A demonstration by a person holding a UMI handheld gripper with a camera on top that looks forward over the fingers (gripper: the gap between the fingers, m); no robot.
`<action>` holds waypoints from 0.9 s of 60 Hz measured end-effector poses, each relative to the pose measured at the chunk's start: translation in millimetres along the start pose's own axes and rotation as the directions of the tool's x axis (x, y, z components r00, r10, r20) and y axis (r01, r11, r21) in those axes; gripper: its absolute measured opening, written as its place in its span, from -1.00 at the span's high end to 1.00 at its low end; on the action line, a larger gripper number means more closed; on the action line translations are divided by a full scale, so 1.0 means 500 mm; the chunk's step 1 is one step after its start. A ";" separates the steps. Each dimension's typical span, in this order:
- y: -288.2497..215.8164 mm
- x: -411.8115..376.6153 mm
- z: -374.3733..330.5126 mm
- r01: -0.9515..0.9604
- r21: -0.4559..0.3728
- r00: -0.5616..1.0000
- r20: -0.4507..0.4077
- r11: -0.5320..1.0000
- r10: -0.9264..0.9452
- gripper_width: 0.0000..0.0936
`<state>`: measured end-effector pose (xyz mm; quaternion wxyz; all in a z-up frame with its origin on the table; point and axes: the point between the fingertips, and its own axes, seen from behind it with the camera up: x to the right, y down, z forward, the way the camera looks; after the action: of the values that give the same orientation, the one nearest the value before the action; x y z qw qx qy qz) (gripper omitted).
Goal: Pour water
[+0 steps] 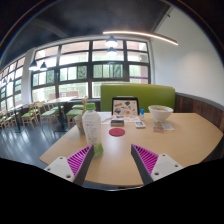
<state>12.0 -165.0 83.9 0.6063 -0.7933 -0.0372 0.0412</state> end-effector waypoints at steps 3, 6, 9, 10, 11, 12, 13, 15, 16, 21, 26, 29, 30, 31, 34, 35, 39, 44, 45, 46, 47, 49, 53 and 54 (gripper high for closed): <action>-0.003 -0.032 0.027 0.003 -0.003 1.000 0.021 1.000 -0.003 -0.76; -0.002 -0.061 0.069 0.018 -0.004 0.999 0.032 1.000 -0.018 -0.77; 0.000 -0.081 0.106 0.032 -0.010 0.999 0.030 0.999 -0.032 -0.74; -0.001 -0.088 0.118 0.036 -0.013 0.999 0.030 0.999 -0.036 -0.74; -0.001 -0.094 0.129 0.040 -0.015 0.999 0.029 0.999 -0.040 -0.74; 0.000 -0.094 0.147 0.043 -0.015 0.999 0.030 0.999 -0.042 -0.74; -0.002 -0.097 0.161 0.044 -0.010 0.999 0.031 0.999 -0.043 -0.74; -0.010 -0.113 0.180 0.045 0.002 0.998 0.031 0.999 -0.045 -0.74; -0.015 -0.118 0.189 0.047 0.011 0.998 0.031 0.999 -0.047 -0.74; -0.034 -0.127 0.232 0.058 0.047 0.998 0.007 0.997 -0.058 -0.68; -0.042 -0.126 0.271 0.079 0.067 0.996 -0.034 0.995 -0.077 0.04; -0.043 -0.119 0.281 0.075 0.080 0.996 -0.062 0.994 -0.070 0.08; -0.042 -0.120 0.282 0.077 0.081 0.995 -0.066 0.994 -0.072 0.15; -0.041 -0.123 0.283 0.081 0.087 0.995 -0.065 0.993 -0.075 0.20; -0.045 -0.129 0.285 0.097 0.096 0.994 -0.048 0.991 -0.093 0.33; -0.045 -0.129 0.285 0.095 0.097 0.995 -0.045 0.991 -0.091 0.36; -0.040 -0.130 0.290 0.065 0.088 0.997 -0.041 0.994 -0.062 0.47; -0.047 -0.126 0.294 0.063 0.086 0.998 -0.017 0.994 -0.062 0.48; -0.048 -0.123 0.294 0.065 0.085 0.998 -0.018 0.994 -0.064 0.48; -0.048 -0.119 0.295 0.069 0.084 0.997 -0.020 0.994 -0.068 0.48; -0.049 -0.114 0.296 0.075 0.081 0.997 -0.023 0.994 -0.074 0.48; -0.053 -0.103 0.299 0.091 0.073 0.996 -0.029 0.993 -0.089 0.48; -0.062 -0.087 0.317 0.150 0.063 0.988 -0.051 0.987 -0.147 0.48; -0.068 -0.080 0.323 0.172 0.057 0.984 -0.059 0.984 -0.168 0.48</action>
<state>-45.7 -5.6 75.4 0.6326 -0.7689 -0.0871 -0.0310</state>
